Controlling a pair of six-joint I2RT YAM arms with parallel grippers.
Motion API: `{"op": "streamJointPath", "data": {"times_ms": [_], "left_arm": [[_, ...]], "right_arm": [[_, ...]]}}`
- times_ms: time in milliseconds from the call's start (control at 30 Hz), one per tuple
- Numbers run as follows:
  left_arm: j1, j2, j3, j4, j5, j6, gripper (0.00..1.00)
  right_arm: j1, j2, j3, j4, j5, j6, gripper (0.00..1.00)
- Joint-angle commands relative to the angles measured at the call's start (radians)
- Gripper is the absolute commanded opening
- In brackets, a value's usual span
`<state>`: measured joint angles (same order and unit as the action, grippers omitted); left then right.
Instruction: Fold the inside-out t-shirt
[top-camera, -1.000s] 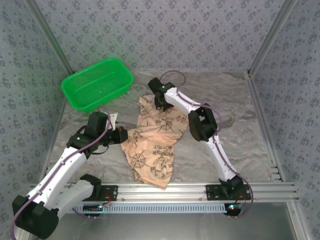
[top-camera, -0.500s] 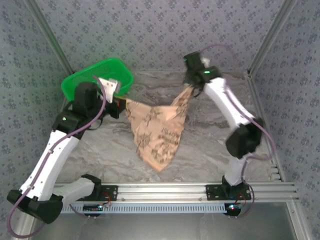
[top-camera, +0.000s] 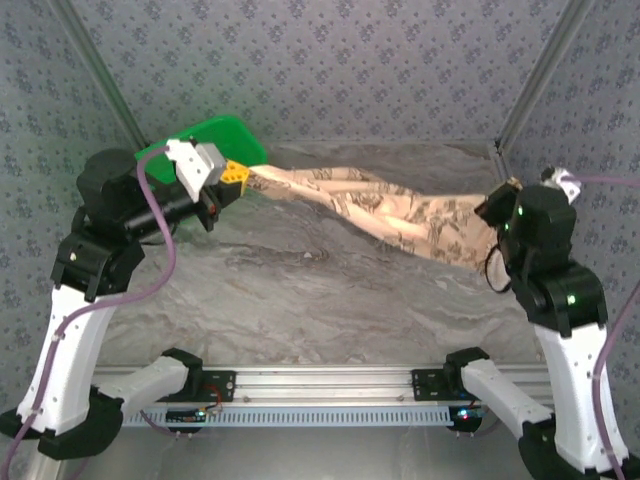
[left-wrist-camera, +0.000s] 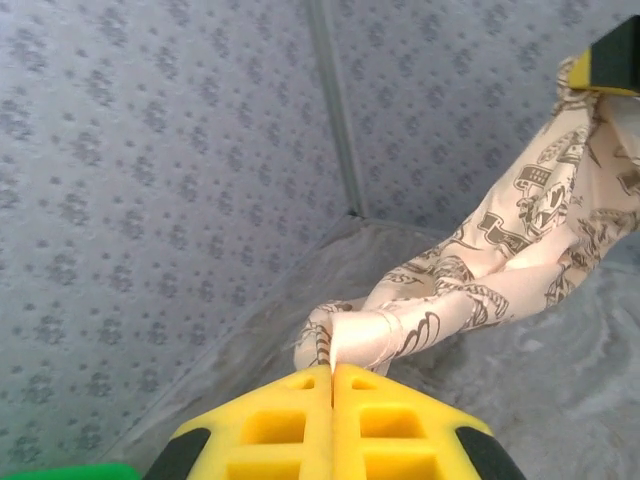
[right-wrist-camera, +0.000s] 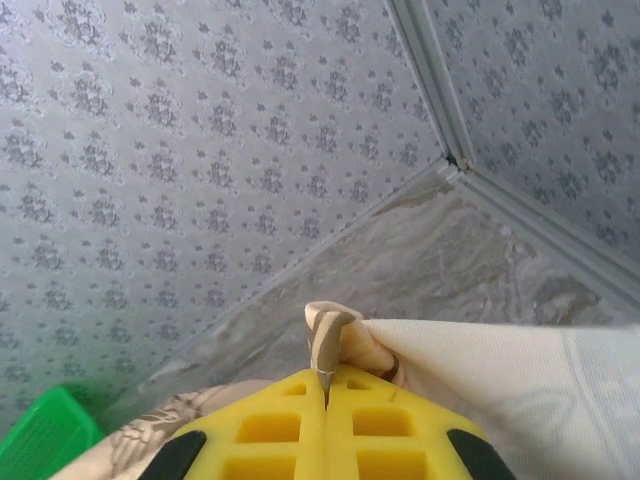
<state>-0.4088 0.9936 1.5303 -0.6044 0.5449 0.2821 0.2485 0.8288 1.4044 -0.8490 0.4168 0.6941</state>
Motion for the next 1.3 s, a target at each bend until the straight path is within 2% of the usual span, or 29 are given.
{"op": "streamJointPath", "data": {"times_ms": [0,100,133,167,200,233,267,333,367,433,533,600,700,833,1000,1033,1100,1167,1267], "left_arm": [[-0.008,-0.036,-0.142,0.095,0.085,0.036,0.0],[-0.008,-0.03,-0.225,0.114,0.055,0.069,0.0],[-0.008,-0.021,-0.242,0.111,0.047,0.071,0.0],[-0.008,-0.012,-0.261,0.108,0.045,0.075,0.0],[-0.008,-0.004,-0.287,0.107,0.046,0.079,0.0],[-0.008,0.003,-0.312,0.116,0.044,0.078,0.0],[-0.008,0.01,-0.338,0.124,0.036,0.077,0.0],[-0.008,0.032,-0.369,0.131,0.019,0.066,0.0],[-0.008,0.045,-0.378,0.13,0.009,0.06,0.0],[-0.008,0.07,-0.386,0.131,-0.031,0.034,0.0],[-0.007,0.113,-0.372,0.101,-0.141,-0.023,0.0],[-0.005,0.13,-0.366,0.081,-0.21,-0.05,0.0],[0.0,0.127,-0.383,0.098,-0.223,-0.071,0.0],[0.003,0.113,-0.388,0.109,-0.216,-0.077,0.0],[0.018,0.106,-0.386,0.132,-0.241,-0.096,0.0],[0.02,0.107,-0.386,0.135,-0.24,-0.097,0.0],[0.026,0.109,-0.385,0.139,-0.24,-0.1,0.0],[0.038,0.106,-0.386,0.148,-0.24,-0.098,0.0],[0.078,0.105,-0.367,0.159,-0.229,-0.099,0.0]], "right_arm": [[-0.009,0.025,-0.15,-0.025,-0.1,0.079,0.0],[-0.051,0.09,-0.289,0.024,-0.106,0.109,0.0],[-0.076,0.119,-0.316,0.031,-0.105,0.126,0.05],[-0.104,0.161,-0.361,0.053,-0.105,0.13,0.19],[-0.132,0.202,-0.407,0.079,-0.132,0.136,0.4],[-0.173,0.243,-0.449,0.112,-0.176,0.13,0.49],[-0.233,0.296,-0.492,0.149,-0.279,0.12,0.55],[-0.34,0.398,-0.531,0.189,-0.485,0.055,0.64],[-0.356,0.433,-0.54,0.17,-0.538,0.02,0.68],[-0.35,0.438,-0.56,0.137,-0.565,-0.011,0.72],[-0.337,0.359,-0.584,0.04,-0.583,-0.01,0.75],[-0.318,0.268,-0.617,-0.023,-0.569,0.045,0.74],[-0.271,0.159,-0.67,-0.089,-0.526,0.125,0.68],[-0.242,0.091,-0.765,-0.121,-0.49,0.199,0.63],[-0.125,0.112,-0.884,-0.041,-0.481,0.305,0.58],[-0.099,0.126,-0.893,-0.028,-0.471,0.324,0.54],[-0.04,0.153,-0.904,0.022,-0.438,0.355,0.19],[-0.025,0.16,-0.886,0.049,-0.417,0.349,0.0],[-0.027,0.168,-0.759,-0.032,-0.335,0.316,0.0]]}}
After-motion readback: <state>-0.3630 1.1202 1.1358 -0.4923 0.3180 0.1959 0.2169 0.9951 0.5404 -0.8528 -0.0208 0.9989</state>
